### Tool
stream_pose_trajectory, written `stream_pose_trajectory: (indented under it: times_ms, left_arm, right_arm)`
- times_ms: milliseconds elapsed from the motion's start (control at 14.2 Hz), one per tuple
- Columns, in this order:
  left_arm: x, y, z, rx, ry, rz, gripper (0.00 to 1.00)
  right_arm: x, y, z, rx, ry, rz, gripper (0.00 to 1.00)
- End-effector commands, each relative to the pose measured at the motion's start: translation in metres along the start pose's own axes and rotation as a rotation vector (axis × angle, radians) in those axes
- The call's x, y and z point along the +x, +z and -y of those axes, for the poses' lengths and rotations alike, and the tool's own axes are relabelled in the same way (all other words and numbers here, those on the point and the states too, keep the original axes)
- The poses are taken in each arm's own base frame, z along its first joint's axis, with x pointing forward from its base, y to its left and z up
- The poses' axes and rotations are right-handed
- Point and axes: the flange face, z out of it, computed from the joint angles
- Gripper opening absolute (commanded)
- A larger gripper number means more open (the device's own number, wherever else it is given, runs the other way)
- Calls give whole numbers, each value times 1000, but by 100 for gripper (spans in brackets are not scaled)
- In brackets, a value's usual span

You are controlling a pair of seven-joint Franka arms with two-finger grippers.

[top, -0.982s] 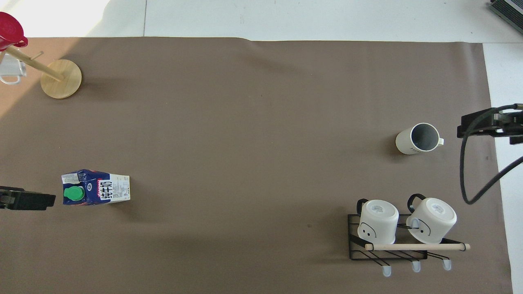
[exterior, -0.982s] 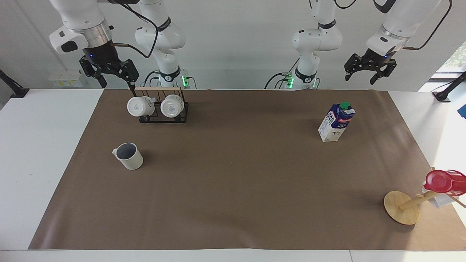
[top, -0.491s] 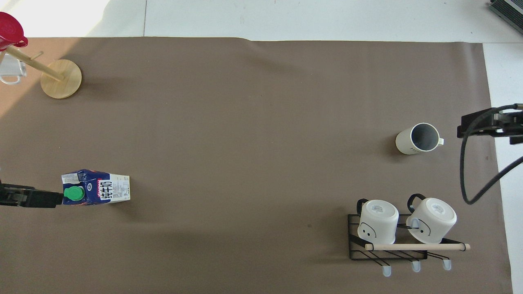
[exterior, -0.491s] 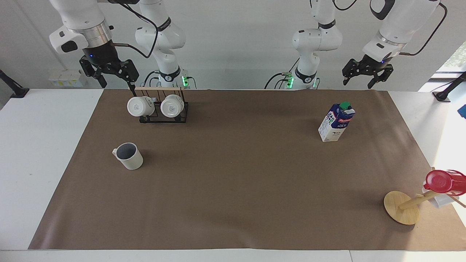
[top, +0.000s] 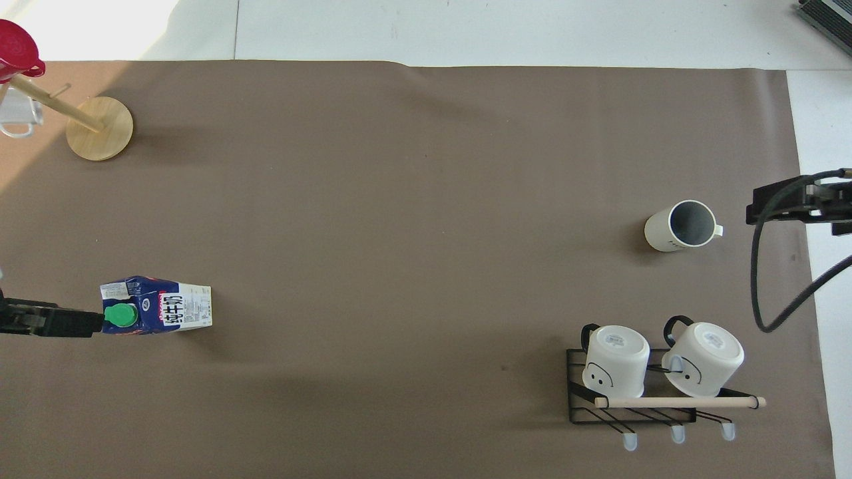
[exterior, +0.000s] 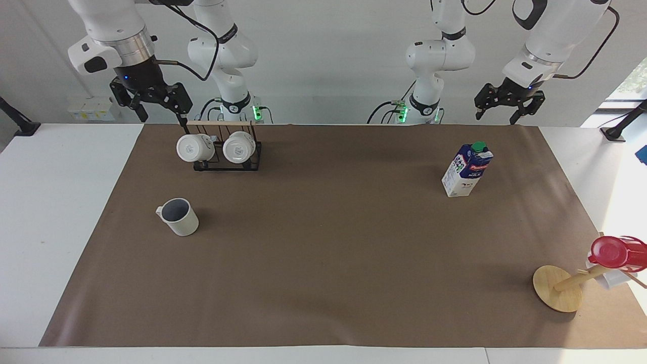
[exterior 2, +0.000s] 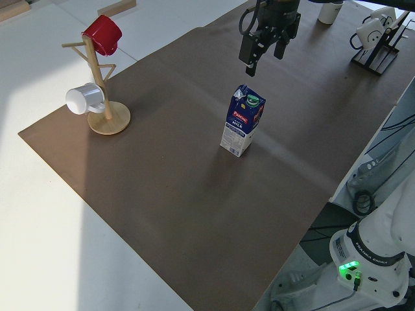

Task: Place cup and milk on table
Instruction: 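Move the left gripper slowly toward the milk carton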

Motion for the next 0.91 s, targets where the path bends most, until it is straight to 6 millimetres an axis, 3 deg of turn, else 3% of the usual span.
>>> stream_pose_trajectory:
  times_ms: [0, 351, 842]
  left_arm:
    - [-5, 0, -3, 21, 7, -18, 100]
    - [-1, 9, -4, 20, 6, -10, 100]
    - [1, 22, -3, 21, 4, -17, 100]
  right_arm:
    - [-4, 0, -5, 15, 16, 6, 100]
    - [3, 0, 0, 15, 10, -29, 100]
    - [29, 30, 2, 24, 4, -54, 100]
